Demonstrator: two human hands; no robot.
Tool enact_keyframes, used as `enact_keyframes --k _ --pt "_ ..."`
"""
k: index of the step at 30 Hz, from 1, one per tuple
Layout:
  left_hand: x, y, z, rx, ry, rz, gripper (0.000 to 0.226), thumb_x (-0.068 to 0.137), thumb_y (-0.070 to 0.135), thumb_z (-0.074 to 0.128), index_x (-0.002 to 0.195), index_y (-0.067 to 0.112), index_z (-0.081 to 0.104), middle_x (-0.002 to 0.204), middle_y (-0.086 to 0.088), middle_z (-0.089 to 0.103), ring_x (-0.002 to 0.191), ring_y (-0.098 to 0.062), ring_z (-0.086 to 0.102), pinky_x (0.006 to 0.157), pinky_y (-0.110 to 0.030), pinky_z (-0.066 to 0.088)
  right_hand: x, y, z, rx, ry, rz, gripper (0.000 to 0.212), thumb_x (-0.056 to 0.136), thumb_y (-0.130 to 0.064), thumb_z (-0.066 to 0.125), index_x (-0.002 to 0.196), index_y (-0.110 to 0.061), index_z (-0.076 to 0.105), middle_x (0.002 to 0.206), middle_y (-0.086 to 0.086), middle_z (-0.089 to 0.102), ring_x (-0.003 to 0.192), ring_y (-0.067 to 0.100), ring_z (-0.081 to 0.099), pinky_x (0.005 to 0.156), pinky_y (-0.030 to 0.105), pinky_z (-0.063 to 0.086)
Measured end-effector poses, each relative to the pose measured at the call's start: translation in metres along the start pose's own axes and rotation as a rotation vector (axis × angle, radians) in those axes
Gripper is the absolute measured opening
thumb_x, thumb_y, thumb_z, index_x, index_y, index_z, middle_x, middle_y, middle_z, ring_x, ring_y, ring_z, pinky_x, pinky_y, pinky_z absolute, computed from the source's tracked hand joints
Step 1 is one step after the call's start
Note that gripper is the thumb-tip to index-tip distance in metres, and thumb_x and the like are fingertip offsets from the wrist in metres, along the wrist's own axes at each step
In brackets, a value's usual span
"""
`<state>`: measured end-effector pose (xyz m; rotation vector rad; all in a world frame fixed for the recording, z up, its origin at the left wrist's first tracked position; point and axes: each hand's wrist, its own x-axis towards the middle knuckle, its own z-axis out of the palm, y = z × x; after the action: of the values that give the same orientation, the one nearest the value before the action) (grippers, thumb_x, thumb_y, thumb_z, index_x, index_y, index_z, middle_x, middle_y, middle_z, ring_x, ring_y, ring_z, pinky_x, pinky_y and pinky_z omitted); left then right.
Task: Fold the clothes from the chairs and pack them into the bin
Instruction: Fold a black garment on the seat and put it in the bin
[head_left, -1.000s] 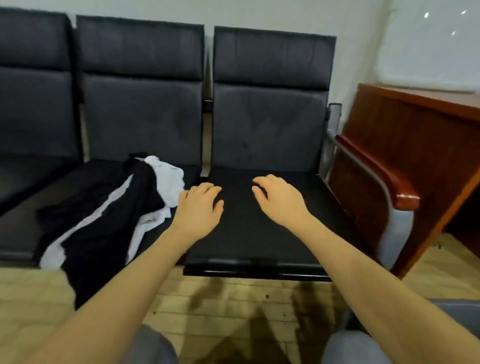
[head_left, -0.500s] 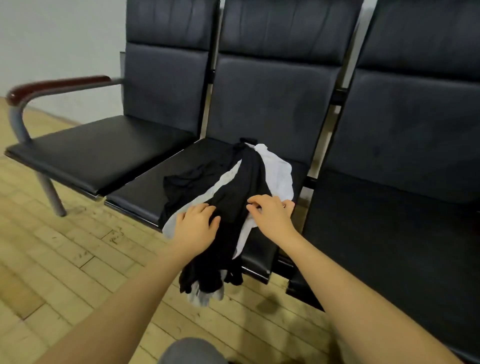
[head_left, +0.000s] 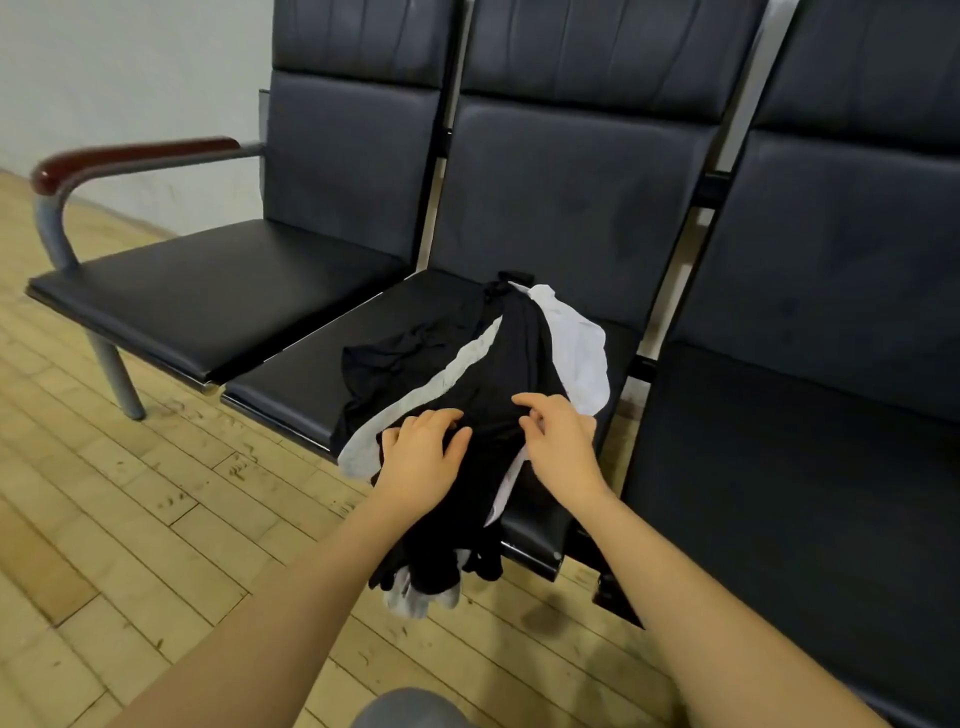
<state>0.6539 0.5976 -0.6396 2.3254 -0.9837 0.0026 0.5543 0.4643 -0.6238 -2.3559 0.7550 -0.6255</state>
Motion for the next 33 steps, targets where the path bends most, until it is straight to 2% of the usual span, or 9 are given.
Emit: enact_keyframes --k 2,5,9,13,15,19,23,27,33 --pt "-0.002 0.006 -0.001 -0.058 0.053 0.050 0.035 0.098 0.037 0.042 0.128 0.023 0.053 0.123 0.007 0.057 0.120 -0.014 0.046 0.098 -0.027 0.021 -0.002 0.007 -0.016 0.004 0.052 -0.049 0.030 0.096 -0.007 0.049 0.119 -0.019 0.064 0.096 -0.006 0.053 0.100 0.016 0.054 0.101 0.032 0.033" --pt "-0.001 0.019 0.000 -0.095 0.096 0.088 0.034 0.098 0.036 0.044 0.127 0.021 0.055 0.125 0.007 0.054 0.121 -0.014 0.043 0.094 -0.021 0.017 -0.005 0.019 -0.035 -0.019 0.116 -0.044 0.027 0.095 -0.006 0.050 0.113 -0.016 0.069 0.105 0.000 0.059 0.101 0.020 0.057 0.094 0.024 0.040" --pt "0.000 0.022 0.012 -0.053 -0.037 0.092 0.039 0.099 0.039 0.040 0.131 0.022 0.052 0.130 0.007 0.052 0.124 -0.013 0.043 0.102 -0.028 0.020 -0.013 0.037 -0.043 -0.102 0.031 0.069 0.026 0.097 -0.012 0.049 0.111 -0.019 0.069 0.108 0.001 0.060 0.102 0.021 0.058 0.099 0.039 0.042" --pt "-0.007 0.014 0.019 -0.081 0.010 0.080 0.041 0.098 0.038 0.044 0.134 0.021 0.049 0.127 0.006 0.052 0.120 -0.012 0.046 0.099 -0.024 0.021 -0.015 0.037 -0.027 -0.156 -0.076 0.103 0.029 0.093 -0.047 0.048 0.096 -0.028 0.070 0.085 -0.007 0.059 0.087 0.009 0.054 0.099 0.036 0.035" --pt "-0.008 0.012 0.021 -0.064 0.027 0.084 0.041 0.097 0.037 0.047 0.134 0.021 0.049 0.124 0.005 0.051 0.118 -0.013 0.046 0.098 -0.023 0.021 -0.016 0.032 -0.016 -0.244 -0.083 0.108 0.036 0.087 -0.061 0.050 0.100 -0.031 0.065 0.097 -0.011 0.048 0.098 0.006 0.040 0.094 0.030 0.023" --pt "-0.005 0.010 0.023 -0.052 0.081 0.090 0.031 0.095 0.033 0.053 0.121 0.019 0.061 0.113 0.004 0.055 0.110 -0.013 0.049 0.091 -0.019 0.020 -0.021 0.026 0.005 -0.240 -0.040 0.132 0.007 0.092 -0.031 0.058 0.087 -0.029 0.063 0.100 -0.011 0.039 0.107 0.013 0.037 0.083 0.025 0.014" --pt "-0.005 0.013 0.020 -0.111 0.165 0.099 0.020 0.091 0.025 0.059 0.105 0.015 0.069 0.101 0.003 0.060 0.099 -0.016 0.056 0.093 -0.025 0.033 -0.026 0.027 0.002 -0.155 0.023 0.131 0.014 0.095 -0.017 0.053 0.084 -0.026 0.056 0.101 -0.010 0.038 0.097 0.009 0.034 0.080 0.023 0.014" --pt "-0.001 0.022 0.003 -0.211 0.289 0.107 0.014 0.088 0.018 0.064 0.098 0.011 0.072 0.089 0.007 0.059 0.084 -0.015 0.059 0.081 -0.033 0.048 -0.028 0.023 -0.028 0.084 0.240 0.086 0.012 0.095 -0.009 0.049 0.086 -0.015 0.051 0.096 -0.007 0.044 0.089 0.010 0.044 0.089 0.030 0.031" --pt "0.004 0.052 -0.027 -0.276 0.356 0.194 0.014 0.089 0.017 0.064 0.097 0.009 0.071 0.089 0.006 0.058 0.084 -0.012 0.058 0.076 -0.024 0.046 -0.027 0.002 -0.085 0.277 0.328 0.038 0.008 0.098 -0.011 0.048 0.091 -0.008 0.050 0.081 0.018 0.060 0.072 0.031 0.056 0.063 0.040 0.045"
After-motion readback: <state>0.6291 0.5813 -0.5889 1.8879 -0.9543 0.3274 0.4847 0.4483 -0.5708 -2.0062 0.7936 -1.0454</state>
